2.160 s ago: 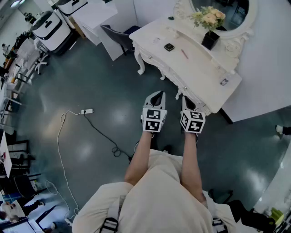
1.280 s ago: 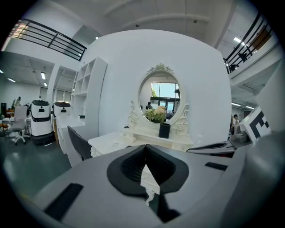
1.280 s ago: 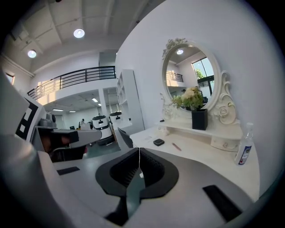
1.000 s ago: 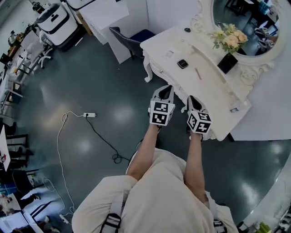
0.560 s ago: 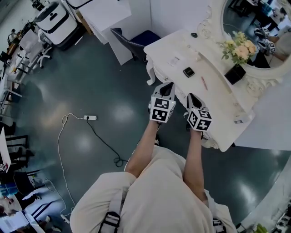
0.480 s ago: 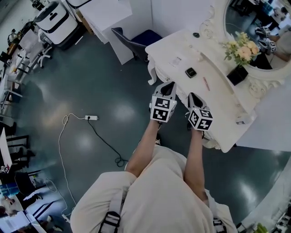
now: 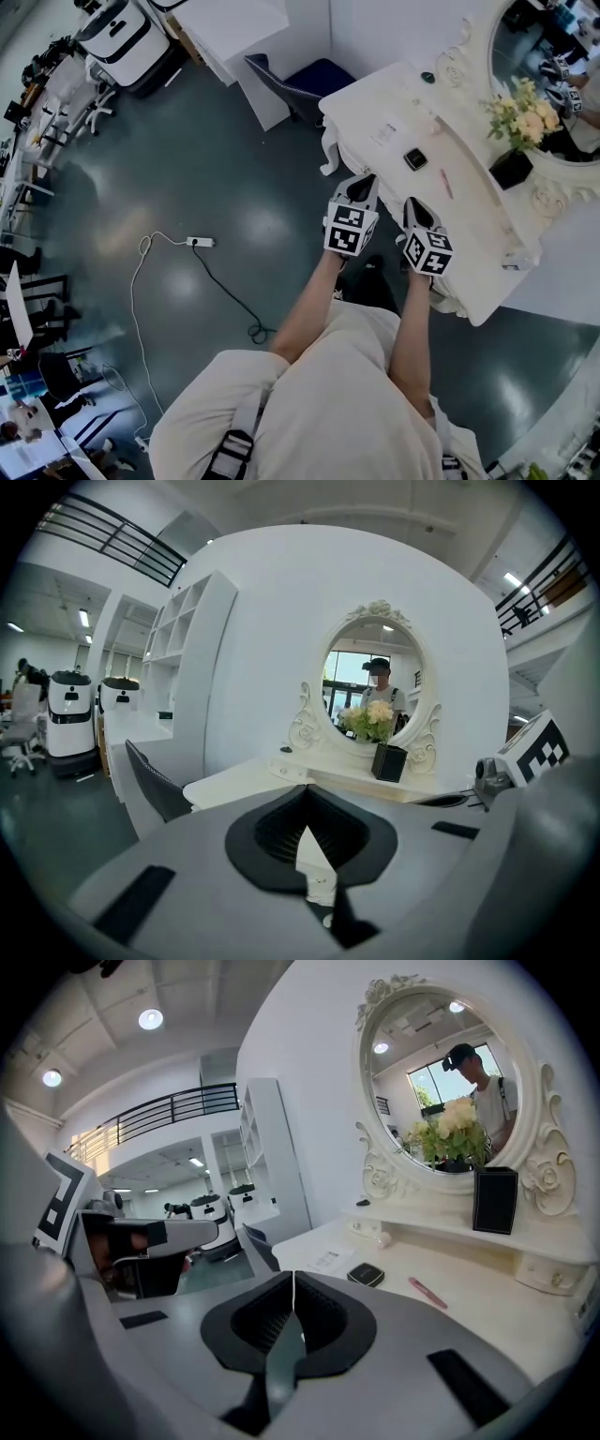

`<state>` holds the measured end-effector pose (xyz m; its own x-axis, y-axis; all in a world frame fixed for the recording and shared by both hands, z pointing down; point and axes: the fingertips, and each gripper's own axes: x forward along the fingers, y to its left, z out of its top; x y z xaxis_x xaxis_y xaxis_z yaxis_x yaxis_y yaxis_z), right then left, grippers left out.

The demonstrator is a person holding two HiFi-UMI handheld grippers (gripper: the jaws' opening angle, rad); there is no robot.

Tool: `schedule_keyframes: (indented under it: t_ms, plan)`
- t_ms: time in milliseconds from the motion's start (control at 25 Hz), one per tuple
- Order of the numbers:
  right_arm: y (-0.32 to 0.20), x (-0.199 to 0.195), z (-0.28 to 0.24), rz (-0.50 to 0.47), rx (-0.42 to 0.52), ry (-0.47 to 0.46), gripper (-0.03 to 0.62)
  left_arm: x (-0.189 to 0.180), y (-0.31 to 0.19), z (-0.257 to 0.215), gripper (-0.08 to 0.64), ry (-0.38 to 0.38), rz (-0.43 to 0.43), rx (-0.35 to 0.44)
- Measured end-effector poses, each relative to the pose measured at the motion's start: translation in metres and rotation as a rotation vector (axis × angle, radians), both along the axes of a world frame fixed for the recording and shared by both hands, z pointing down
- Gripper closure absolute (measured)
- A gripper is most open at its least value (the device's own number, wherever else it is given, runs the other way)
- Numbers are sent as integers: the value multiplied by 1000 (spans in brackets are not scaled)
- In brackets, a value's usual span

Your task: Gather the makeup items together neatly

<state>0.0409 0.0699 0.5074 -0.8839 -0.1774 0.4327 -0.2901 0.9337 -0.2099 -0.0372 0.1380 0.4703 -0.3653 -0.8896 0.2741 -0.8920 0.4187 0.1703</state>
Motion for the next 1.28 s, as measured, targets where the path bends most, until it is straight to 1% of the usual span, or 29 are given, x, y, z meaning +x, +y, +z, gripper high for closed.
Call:
schedule_keyframes:
  t_ms: [80,240,480,640,800,920,1080,1280]
  plan:
    - [-9,2,1,13,6,10,548,2,-6,5,545,13,10,-3]
    - [-29,2,0,39,11,14,548,0,-23,8,545,15,29,3]
    - [-55,-9,-4,30,23,6,548,-7,-51,1,545,21,45,0]
    - [-83,-22,-8,24,19,-10,548,-13,-84,9,545,16,49,-26]
    - [-121,-39,-17,31,17,-37,548,-17,-124,0,545,-1,88,-29]
    - [-146,-52,-22,28,19,-46,548,-26,-151,-2,545,-12,95,-40]
    - [-172,-59,-21,37,4,-56,548,-34,-178,-3,545,-10,95,-44]
    - [-189,-57,-3,54,-35,-39,548,-37,-194,6,545,-1,105,-72]
